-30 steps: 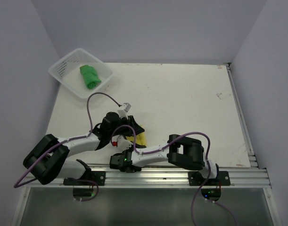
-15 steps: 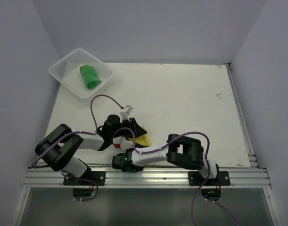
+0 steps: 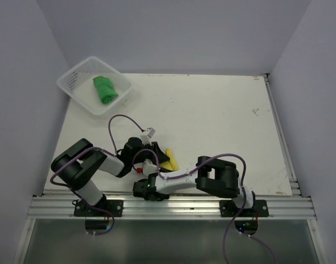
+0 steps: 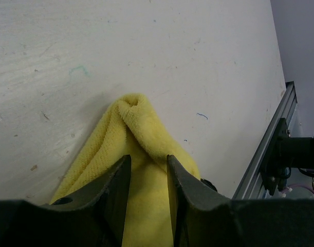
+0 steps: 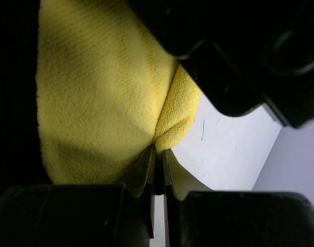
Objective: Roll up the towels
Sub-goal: Roll the towel
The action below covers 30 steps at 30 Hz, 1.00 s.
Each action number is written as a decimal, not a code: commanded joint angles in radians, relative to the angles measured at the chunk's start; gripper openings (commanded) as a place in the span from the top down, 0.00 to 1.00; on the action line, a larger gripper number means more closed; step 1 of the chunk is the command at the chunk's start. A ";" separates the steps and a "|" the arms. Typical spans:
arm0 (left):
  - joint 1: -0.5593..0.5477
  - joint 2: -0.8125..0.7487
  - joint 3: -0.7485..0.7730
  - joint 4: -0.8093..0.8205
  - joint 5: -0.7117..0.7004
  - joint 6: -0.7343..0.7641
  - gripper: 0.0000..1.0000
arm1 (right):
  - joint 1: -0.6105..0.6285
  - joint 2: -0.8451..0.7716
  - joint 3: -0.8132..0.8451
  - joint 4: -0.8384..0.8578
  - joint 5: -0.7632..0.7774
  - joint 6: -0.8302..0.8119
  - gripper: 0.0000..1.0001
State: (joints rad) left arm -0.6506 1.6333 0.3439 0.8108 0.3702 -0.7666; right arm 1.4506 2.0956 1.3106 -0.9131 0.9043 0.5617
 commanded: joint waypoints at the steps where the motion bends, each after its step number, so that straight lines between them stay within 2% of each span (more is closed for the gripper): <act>1: -0.018 0.022 -0.011 -0.021 -0.030 0.041 0.62 | -0.038 -0.016 -0.031 0.180 -0.120 0.076 0.97; 5: -0.015 0.019 -0.013 -0.059 -0.053 0.055 0.62 | -0.042 -0.040 -0.060 0.197 -0.125 0.081 0.92; 19: -0.015 -0.018 -0.020 -0.116 -0.089 0.075 0.62 | -0.064 -0.189 -0.206 0.302 -0.127 0.136 0.94; 25: -0.015 -0.038 -0.020 -0.133 -0.105 0.079 0.62 | -0.068 -0.229 -0.250 0.335 -0.133 0.135 0.98; 30: -0.014 -0.052 -0.019 -0.150 -0.116 0.087 0.62 | -0.076 -0.290 -0.306 0.407 -0.156 0.121 0.97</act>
State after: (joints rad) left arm -0.6636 1.5925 0.3439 0.7498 0.3088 -0.7361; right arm 1.3899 1.8420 1.0470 -0.5964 0.8268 0.6445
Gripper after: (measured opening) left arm 0.375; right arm 0.081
